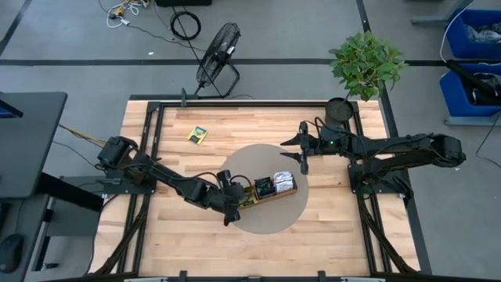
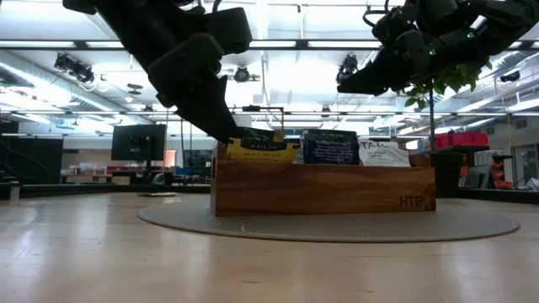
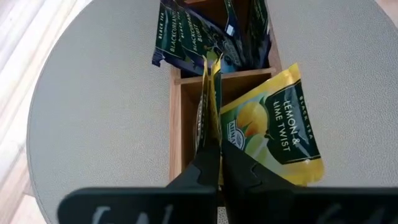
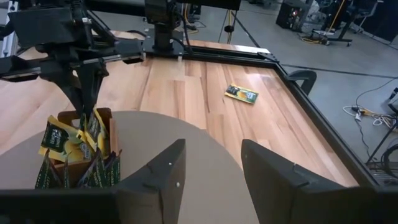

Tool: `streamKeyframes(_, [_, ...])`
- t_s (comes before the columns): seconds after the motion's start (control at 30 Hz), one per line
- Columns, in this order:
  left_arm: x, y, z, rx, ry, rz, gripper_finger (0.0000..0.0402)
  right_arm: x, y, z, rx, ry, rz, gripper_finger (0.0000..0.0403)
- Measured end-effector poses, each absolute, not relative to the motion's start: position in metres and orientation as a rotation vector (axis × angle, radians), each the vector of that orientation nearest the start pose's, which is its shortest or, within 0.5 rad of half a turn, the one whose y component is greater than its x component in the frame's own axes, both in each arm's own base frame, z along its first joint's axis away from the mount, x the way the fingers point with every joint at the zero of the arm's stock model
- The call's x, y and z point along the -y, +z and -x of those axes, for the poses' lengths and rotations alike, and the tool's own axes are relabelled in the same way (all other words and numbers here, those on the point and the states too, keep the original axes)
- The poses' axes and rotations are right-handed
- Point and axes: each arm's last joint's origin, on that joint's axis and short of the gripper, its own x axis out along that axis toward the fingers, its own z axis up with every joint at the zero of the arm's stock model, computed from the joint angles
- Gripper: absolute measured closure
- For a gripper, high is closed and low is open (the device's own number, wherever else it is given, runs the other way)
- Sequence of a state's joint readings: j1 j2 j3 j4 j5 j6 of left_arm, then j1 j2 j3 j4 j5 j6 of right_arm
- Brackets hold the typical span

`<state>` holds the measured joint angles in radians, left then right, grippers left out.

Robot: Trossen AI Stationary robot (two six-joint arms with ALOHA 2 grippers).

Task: Pick & Place Tea
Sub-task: Put the yellow tea bag into the left section of the wooden organizer

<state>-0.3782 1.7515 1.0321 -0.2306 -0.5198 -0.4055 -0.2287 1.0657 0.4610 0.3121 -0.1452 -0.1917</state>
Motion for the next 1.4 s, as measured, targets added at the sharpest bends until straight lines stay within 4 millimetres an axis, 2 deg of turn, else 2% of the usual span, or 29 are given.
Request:
streamKeyframes(0.17, [0.114, 0.175, -0.326, -0.799, 0.287, -0.030, 0.0369, 0.046, 0.217, -0.215, -0.297, -0.055, 0.135, 0.0239])
streamKeyframes(0.47, [0.117, 0.187, -0.325, -0.779, 0.210, 0.025, 0.0271, 0.046, 0.216, -0.215, -0.305, -0.054, 0.133, 0.0239])
streamKeyframes(0.67, [0.115, 0.212, -0.318, -0.727, 0.135, 0.019, 0.0232, 0.046, 0.215, -0.215, -0.312, -0.053, 0.131, 0.0239])
streamKeyframes(0.8, [0.110, 0.233, -0.308, -0.675, 0.158, -0.024, 0.0229, 0.046, 0.215, -0.215, -0.309, -0.053, 0.132, 0.0239])
streamKeyframes(1.0, [0.096, 0.251, -0.289, -0.679, 0.316, -0.144, 0.0240, 0.046, 0.215, -0.215, -0.311, -0.053, 0.129, 0.0239])
streamKeyframes(1.23, [0.083, 0.249, -0.272, -0.802, 0.420, -0.265, 0.0243, 0.046, 0.215, -0.215, -0.317, -0.052, 0.130, 0.0239])
streamKeyframes(1.4, [0.065, 0.239, -0.266, -0.906, 0.499, -0.271, 0.0243, 0.046, 0.215, -0.215, -0.316, -0.053, 0.128, 0.0239])
